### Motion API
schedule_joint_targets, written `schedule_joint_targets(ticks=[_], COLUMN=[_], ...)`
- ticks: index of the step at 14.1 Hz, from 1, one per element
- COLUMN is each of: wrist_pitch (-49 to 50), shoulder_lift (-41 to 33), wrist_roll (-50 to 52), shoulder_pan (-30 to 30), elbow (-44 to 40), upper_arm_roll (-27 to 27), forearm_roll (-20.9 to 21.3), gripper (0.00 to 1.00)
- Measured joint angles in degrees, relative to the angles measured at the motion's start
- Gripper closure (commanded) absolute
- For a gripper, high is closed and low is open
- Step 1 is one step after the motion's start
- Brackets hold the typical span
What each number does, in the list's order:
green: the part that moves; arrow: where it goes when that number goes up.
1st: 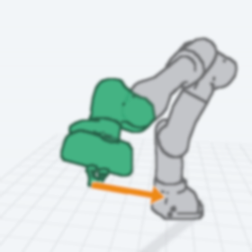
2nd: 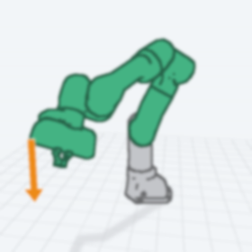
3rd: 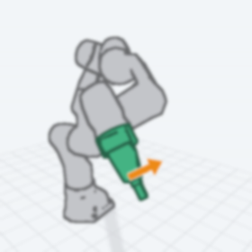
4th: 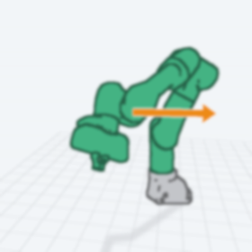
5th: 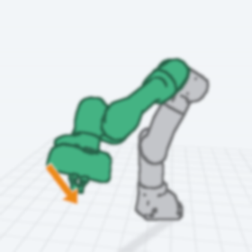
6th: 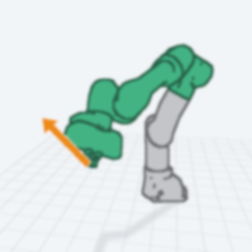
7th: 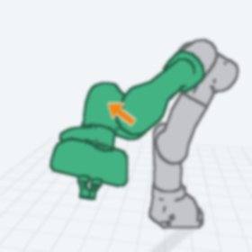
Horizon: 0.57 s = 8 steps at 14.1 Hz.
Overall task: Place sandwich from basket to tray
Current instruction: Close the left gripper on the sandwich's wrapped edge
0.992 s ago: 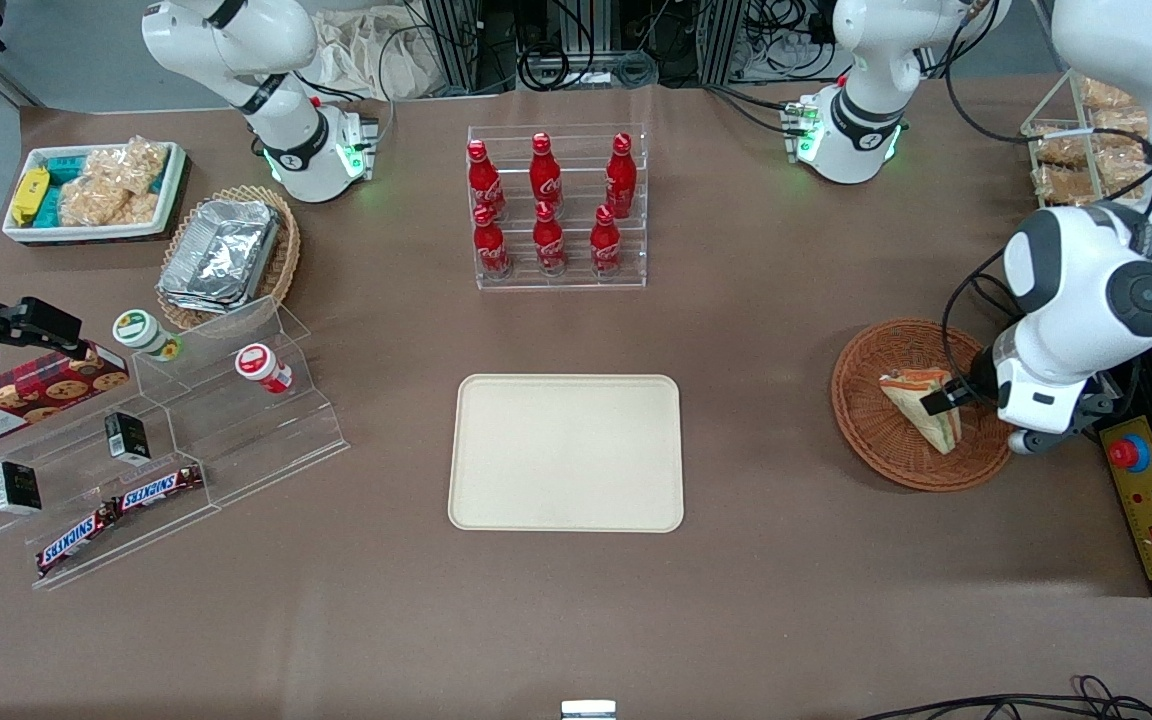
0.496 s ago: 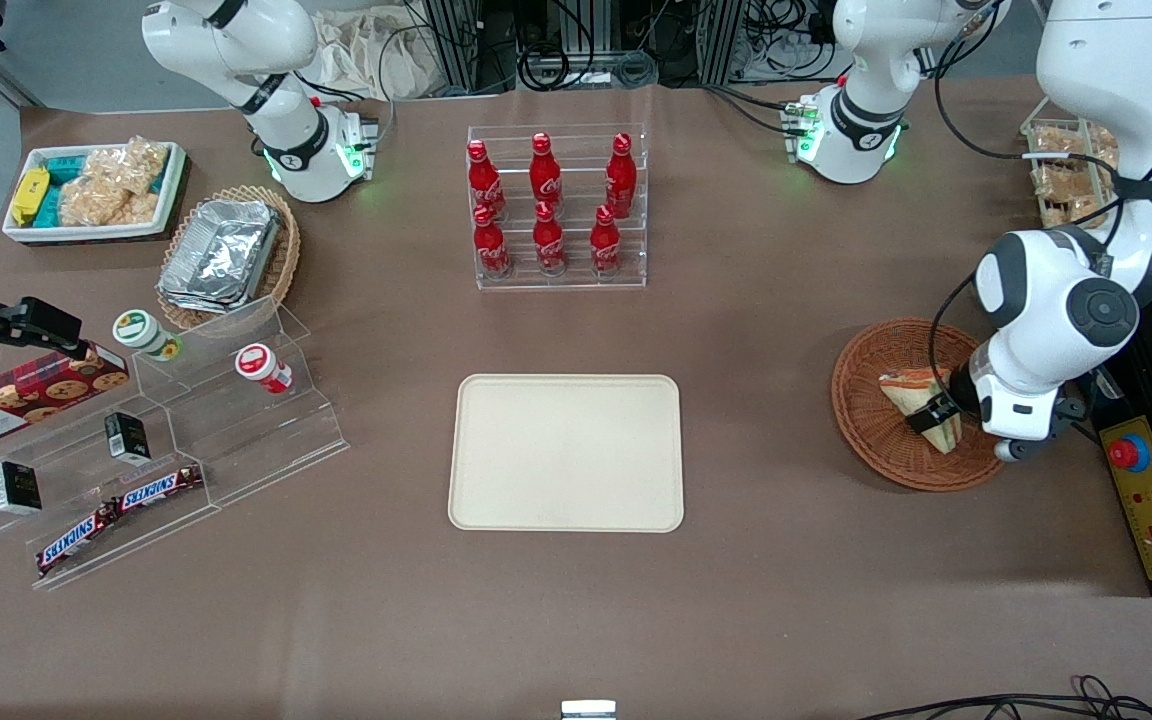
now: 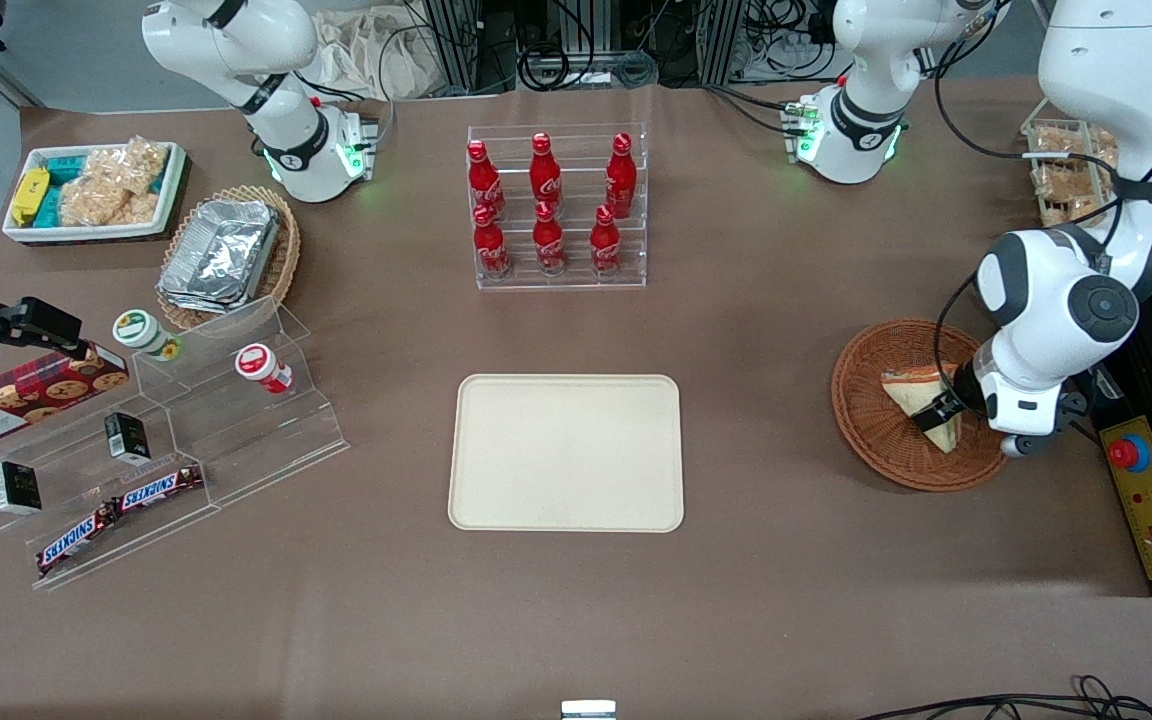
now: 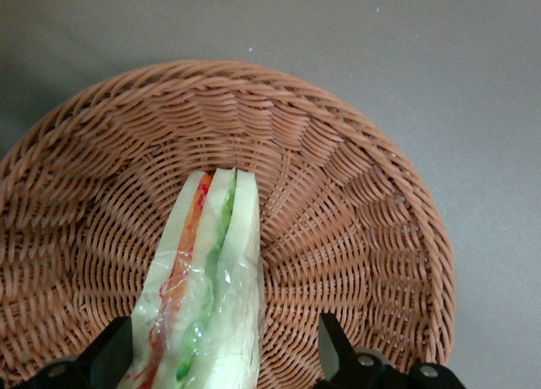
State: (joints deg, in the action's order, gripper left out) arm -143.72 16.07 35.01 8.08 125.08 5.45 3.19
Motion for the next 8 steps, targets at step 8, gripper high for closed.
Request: schedule_joint_targets(ticks=[8], wrist_pitch=[2.7], shoulder_lift=[-0.1], wrist_roll=[0.9], shoulder_pan=[-0.1], elbow=[-2.4], upper_arm_roll=[0.4], forearm_roll=[0.0], gripper=[0.02])
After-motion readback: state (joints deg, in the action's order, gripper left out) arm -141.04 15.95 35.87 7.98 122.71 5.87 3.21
